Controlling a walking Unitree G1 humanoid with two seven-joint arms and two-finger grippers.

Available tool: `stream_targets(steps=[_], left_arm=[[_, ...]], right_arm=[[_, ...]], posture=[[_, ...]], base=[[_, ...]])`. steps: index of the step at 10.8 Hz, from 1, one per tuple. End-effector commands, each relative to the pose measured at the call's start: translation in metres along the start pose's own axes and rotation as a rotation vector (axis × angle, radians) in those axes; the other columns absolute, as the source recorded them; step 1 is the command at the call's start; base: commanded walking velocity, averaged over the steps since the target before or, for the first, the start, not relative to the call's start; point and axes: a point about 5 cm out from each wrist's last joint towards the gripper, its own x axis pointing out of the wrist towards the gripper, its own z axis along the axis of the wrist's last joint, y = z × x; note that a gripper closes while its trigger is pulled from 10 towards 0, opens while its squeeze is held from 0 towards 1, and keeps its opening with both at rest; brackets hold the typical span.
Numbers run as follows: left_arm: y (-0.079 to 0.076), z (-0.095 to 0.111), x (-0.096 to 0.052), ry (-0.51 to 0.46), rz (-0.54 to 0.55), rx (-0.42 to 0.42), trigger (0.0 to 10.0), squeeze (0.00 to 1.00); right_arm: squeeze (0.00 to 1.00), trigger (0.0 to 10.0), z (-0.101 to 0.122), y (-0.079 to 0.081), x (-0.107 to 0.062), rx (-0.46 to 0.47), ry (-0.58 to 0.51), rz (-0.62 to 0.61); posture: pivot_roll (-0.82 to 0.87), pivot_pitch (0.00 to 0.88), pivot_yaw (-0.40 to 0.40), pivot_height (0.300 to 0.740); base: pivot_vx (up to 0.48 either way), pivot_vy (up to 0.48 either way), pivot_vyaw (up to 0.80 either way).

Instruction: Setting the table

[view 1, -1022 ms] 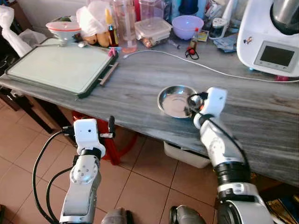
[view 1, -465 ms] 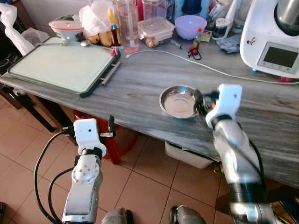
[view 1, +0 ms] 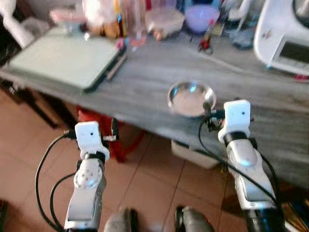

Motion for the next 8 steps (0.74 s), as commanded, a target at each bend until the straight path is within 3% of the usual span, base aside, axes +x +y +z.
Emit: stream_targets(steps=[1,2,3,4,5,6,7,8], left_arm=[[0.001,-0.004,-0.001,0.021,0.006,-0.001,10.0,0.00],[0.000,-0.005,-0.002,0.028,-0.004,-0.003,10.0,0.00],[0.002,-0.007,-0.002,0.036,-0.006,0.002,10.0,0.00],[0.003,-0.007,-0.002,0.038,-0.004,0.003,10.0,0.00],[0.002,-0.006,-0.002,0.035,-0.003,0.004,10.0,0.00],[0.002,-0.005,-0.001,0.032,-0.002,0.004,10.0,0.00],[0.002,-0.006,-0.001,0.034,0.000,0.003,10.0,0.00],[0.002,-0.009,-0.003,0.042,-0.002,0.003,10.0,0.00]], right_arm=[[0.00,10.0,0.003,0.003,-0.002,0.020,-0.016,0.017],[0.00,10.0,0.003,0.006,-0.002,0.022,-0.018,0.016],[0.00,10.0,-0.002,0.008,-0.003,0.105,0.008,-0.002],[0.00,10.0,-0.003,0.010,-0.002,0.121,0.018,-0.007],[0.00,10.0,-0.001,0.011,0.001,0.062,0.003,-0.006],[0.00,10.0,-0.002,0.012,0.003,0.088,0.014,-0.009],[0.00,10.0,-0.005,0.010,0.004,0.180,0.025,-0.069],[0.00,10.0,-0.008,0.010,0.002,0.163,0.045,-0.061]], posture=[[-0.01,0.072,0.045,0.740],[-0.01,0.070,0.047,0.740],[-0.01,0.063,0.053,0.740],[-0.01,0.063,0.055,0.740],[-0.01,0.063,0.054,0.740],[-0.01,0.062,0.053,0.740],[-0.01,0.059,0.049,0.740],[-0.01,0.053,0.048,0.740]], base=[[-0.307,0.000,0.00],[-0.315,0.000,0.00],[-0.311,0.000,0.00],[-0.311,0.000,0.00],[-0.315,0.000,0.00],[-0.315,0.000,0.00],[-0.315,0.000,0.00],[-0.311,0.000,0.00]])
